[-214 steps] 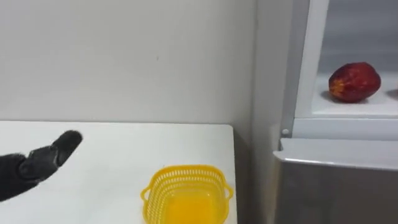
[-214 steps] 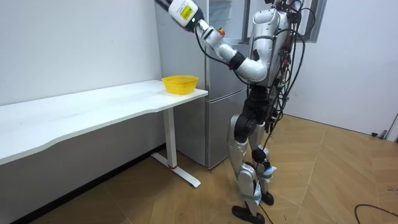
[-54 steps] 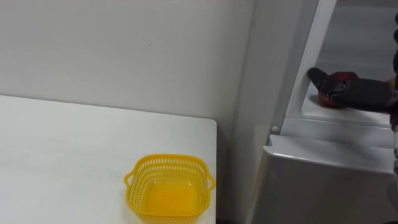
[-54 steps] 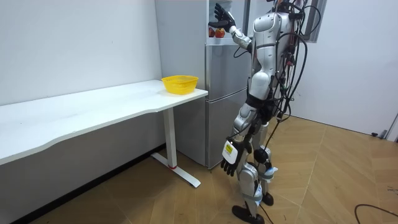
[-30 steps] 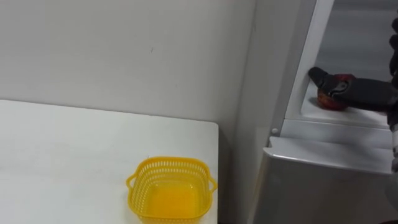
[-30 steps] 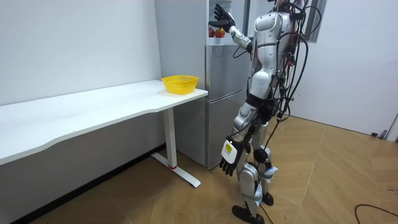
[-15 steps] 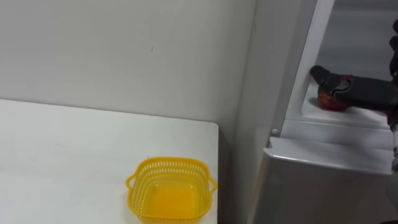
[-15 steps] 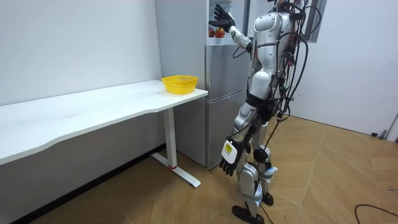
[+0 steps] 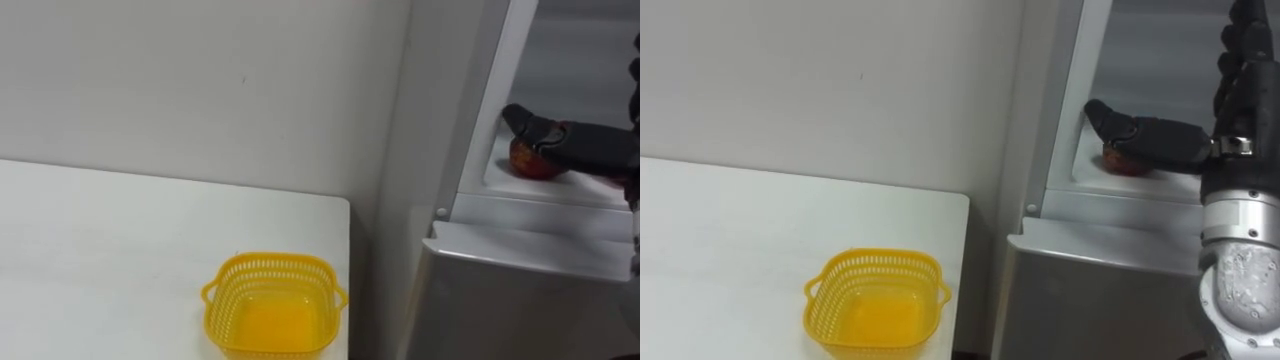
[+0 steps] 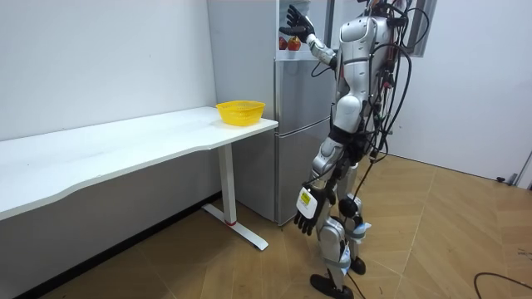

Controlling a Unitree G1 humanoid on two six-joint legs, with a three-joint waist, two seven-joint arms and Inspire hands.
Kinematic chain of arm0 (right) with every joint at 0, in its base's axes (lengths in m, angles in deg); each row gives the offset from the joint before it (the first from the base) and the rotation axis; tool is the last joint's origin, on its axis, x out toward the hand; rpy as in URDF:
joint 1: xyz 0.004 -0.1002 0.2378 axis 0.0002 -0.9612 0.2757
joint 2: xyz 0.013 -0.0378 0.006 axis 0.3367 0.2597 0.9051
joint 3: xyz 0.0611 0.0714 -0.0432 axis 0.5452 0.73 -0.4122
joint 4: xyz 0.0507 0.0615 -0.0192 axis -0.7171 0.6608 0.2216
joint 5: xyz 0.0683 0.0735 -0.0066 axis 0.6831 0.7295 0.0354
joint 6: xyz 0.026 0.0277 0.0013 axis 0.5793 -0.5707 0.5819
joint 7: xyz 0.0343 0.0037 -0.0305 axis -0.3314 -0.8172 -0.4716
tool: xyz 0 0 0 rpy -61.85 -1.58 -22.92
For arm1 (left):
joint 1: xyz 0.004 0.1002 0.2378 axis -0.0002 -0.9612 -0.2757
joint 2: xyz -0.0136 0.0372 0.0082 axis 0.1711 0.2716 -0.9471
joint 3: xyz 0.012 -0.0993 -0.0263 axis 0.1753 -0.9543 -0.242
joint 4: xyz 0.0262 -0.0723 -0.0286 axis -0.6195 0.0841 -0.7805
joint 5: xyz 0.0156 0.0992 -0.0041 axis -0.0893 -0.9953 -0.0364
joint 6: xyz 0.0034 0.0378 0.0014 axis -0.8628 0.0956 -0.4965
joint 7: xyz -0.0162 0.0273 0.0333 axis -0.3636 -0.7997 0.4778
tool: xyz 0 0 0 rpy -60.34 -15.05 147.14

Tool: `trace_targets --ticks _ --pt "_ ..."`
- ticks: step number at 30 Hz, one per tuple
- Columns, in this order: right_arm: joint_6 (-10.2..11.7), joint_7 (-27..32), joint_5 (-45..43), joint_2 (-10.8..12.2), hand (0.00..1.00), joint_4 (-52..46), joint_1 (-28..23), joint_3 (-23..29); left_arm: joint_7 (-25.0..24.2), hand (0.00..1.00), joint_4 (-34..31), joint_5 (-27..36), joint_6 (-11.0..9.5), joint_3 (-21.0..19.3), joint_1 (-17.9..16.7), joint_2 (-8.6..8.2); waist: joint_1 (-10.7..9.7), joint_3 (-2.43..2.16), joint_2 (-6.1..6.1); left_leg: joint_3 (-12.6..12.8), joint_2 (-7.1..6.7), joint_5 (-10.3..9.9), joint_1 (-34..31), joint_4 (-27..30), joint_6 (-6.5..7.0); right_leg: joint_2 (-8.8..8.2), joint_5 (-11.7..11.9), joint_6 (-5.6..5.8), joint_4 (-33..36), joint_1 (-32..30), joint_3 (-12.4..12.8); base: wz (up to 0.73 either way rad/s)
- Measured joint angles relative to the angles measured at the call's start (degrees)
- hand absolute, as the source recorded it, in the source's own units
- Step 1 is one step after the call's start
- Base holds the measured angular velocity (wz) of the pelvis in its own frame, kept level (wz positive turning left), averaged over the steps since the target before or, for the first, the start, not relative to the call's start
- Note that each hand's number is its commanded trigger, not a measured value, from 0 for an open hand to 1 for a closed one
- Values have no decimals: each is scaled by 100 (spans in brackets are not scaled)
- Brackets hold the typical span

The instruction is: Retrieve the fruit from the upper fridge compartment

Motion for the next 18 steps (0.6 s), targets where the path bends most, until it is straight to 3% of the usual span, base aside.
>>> trace_targets --ticks 10,18 --pt "0 113 -10 -27 0 0 0 12 6 0 -4 0 1 0 -2 1 -12 2 4 -1 1 0 -63 -2 0 2 0 0 -5 -57 1 0" --pt "-1 221 -15 -109 0 0 0 11 12 0 -70 0 13 2 -14 14 -11 30 48 7 1 1 -67 -35 -1 8 0 0 -8 -90 54 0"
